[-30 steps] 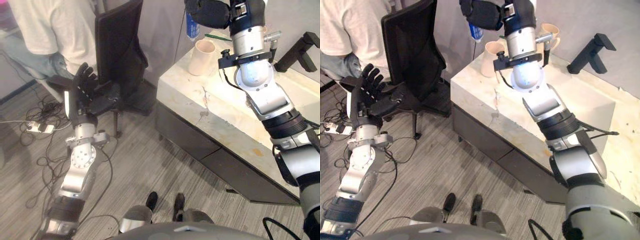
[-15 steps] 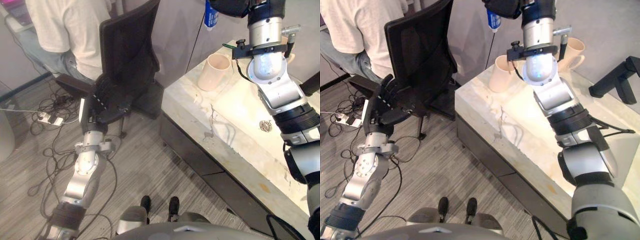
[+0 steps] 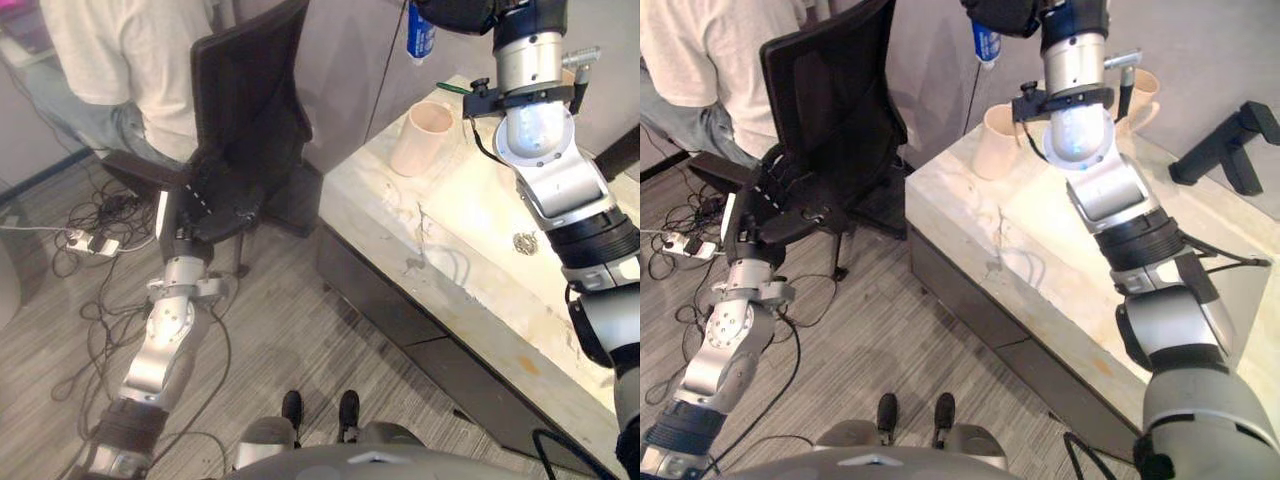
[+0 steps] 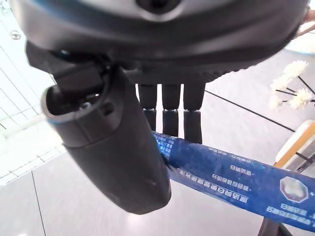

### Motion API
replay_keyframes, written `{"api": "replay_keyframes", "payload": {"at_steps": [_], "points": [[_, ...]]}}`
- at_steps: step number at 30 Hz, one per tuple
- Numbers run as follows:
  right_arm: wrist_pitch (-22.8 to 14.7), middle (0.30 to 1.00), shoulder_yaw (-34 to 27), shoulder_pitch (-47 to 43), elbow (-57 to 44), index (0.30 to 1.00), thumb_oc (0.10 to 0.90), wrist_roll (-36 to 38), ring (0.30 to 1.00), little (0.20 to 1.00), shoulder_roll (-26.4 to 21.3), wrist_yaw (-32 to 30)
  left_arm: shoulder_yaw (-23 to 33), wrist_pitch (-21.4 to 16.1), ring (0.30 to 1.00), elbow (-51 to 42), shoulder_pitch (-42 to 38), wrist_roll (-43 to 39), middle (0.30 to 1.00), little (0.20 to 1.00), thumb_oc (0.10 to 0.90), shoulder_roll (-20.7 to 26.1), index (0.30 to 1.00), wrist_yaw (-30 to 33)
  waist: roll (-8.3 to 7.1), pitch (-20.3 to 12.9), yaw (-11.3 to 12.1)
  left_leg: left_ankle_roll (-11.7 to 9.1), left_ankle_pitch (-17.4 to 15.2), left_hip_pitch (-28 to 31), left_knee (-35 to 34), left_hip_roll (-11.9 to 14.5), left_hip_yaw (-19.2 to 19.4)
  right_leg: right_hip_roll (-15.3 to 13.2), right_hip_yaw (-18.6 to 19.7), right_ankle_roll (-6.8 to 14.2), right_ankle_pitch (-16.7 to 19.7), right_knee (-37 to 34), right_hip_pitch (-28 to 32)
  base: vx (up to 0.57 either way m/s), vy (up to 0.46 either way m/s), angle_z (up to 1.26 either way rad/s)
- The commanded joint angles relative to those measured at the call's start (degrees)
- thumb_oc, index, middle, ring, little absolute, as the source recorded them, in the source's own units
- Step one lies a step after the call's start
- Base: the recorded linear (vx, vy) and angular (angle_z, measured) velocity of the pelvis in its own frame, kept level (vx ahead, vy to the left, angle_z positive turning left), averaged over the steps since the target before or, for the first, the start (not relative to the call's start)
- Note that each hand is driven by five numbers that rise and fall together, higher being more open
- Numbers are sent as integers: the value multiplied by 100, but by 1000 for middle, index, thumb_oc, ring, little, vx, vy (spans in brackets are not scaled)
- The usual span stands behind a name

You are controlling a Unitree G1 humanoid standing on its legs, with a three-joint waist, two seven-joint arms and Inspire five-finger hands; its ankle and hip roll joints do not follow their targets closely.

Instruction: Organize the bathroom.

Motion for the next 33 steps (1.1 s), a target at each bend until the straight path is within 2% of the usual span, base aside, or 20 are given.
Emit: {"api": "replay_keyframes", "payload": {"at_steps": [1, 8, 12, 21, 33], "points": [[-238, 300, -562, -245, -330, 300, 400, -202, 300, 300, -228, -228, -17, -370, 900, -526, -144, 39, 900, 900, 800, 194, 900, -117, -34, -963, -156, 30, -370, 108, 5, 247, 499, -92, 3, 464, -469, -3, -14, 32, -16, -18], [-160, 300, -677, -43, -291, 300, 400, -121, 300, 300, -162, -109, 66, -266, 900, -516, -126, 78, 900, 900, 800, 167, 900, -161, -18, -962, -176, 39, -386, 135, 28, 254, 531, -53, 77, 443, -501, 3, 30, 44, -36, -10], [-325, 300, -661, 54, -73, 300, 400, -65, 300, 300, -36, -84, 37, -230, 900, -519, -97, 125, 900, 900, 800, 144, 900, -169, -3, -960, -119, 26, -369, 122, 40, 267, 508, -43, 42, 420, -514, -14, 46, 50, -50, -7], [-406, 300, -554, -6, 96, 300, 400, -133, 300, 300, 135, -29, 81, -203, 900, -554, 33, 141, 900, 900, 800, 130, 900, -167, -27, -932, 43, -40, -337, 74, 91, 314, 436, -27, -121, 360, -570, -37, 116, 58, -47, 5], [-456, 300, -588, 133, 411, 300, 400, -152, 300, 300, 78, -43, 250, -257, 900, -528, 319, 97, 900, 900, 800, 185, 900, -338, -40, -859, 145, -121, -316, 4, 217, 384, 340, -4, -266, 278, -635, -4, 178, 84, -67, 11]]}}
